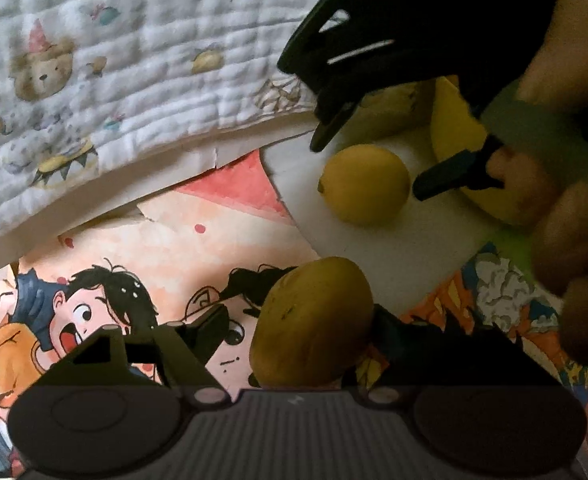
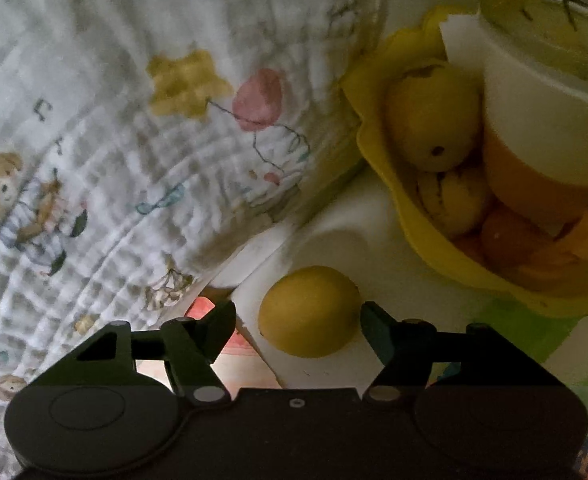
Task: Organize fruits
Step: 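Grasp the last potato with the left tool while the right tool reaches the yellow lemon, then close the right tool on the yellow lemon while the left tool holds the potato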
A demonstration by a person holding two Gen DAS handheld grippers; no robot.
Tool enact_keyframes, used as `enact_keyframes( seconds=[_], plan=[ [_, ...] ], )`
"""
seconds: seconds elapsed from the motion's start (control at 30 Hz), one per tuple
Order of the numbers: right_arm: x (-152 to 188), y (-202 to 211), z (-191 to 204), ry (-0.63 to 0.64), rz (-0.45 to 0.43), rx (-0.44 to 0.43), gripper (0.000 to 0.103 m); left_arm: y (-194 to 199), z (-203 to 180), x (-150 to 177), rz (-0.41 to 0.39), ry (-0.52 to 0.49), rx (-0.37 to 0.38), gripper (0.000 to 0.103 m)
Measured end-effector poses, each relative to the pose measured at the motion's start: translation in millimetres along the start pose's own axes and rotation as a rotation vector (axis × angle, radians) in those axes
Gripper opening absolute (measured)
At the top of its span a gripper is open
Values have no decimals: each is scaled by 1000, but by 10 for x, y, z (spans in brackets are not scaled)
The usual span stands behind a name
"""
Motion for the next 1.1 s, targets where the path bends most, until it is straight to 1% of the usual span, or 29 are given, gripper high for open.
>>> enact_keyframes(
  seconds=[0.1,0.17,0.23,0.27,0.37,0.4,0.53,0.63,0.67,0.83,0.9,1.0,1.1],
  plan=[
    [6,-86,0,11,0,9,72,-11,-4,-13,-7,-12,9,75],
    [9,-148,1,20,5,9,72,-26,-18,-19,-13,-23,13,73],
    [10,-198,-3,32,7,8,71,-41,-26,-17,-22,-24,27,68],
    [13,-296,41,36,10,8,71,-56,-25,-26,-27,-24,30,67],
    [18,-393,16,46,16,6,68,-60,-21,-20,-41,-22,41,65],
    [17,-422,9,49,18,5,67,-55,-18,-15,-45,-22,45,63],
    [2,-533,-38,61,22,-10,67,-59,-11,4,-55,-24,45,61],
    [-32,-593,-75,79,18,-18,67,-67,-57,7,-60,-27,44,58],
    [-44,-540,-60,86,17,-18,66,-57,-65,8,-61,-29,41,58],
    [-80,-569,-92,89,22,-34,66,-90,-86,-1,-61,-21,34,58],
    [-77,-515,-144,85,28,-40,65,-81,-98,-1,-57,-21,33,58],
    [-61,-581,-185,85,47,-53,65,-91,-87,-27,-50,-20,33,58],
    [-37,-592,-201,100,42,-61,65,-35,-70,-19,-47,-9,29,58]
  ],
)
Point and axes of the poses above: each gripper's, at about its wrist camera, not at the fingertips, and y roughly against the way its jaws point, z to its left, x to its underside, the point moved 5 cm from there along -y, roughly the way its jaws point, and after that the axes turned 4 degrees about -z, right-handed, at the moved point
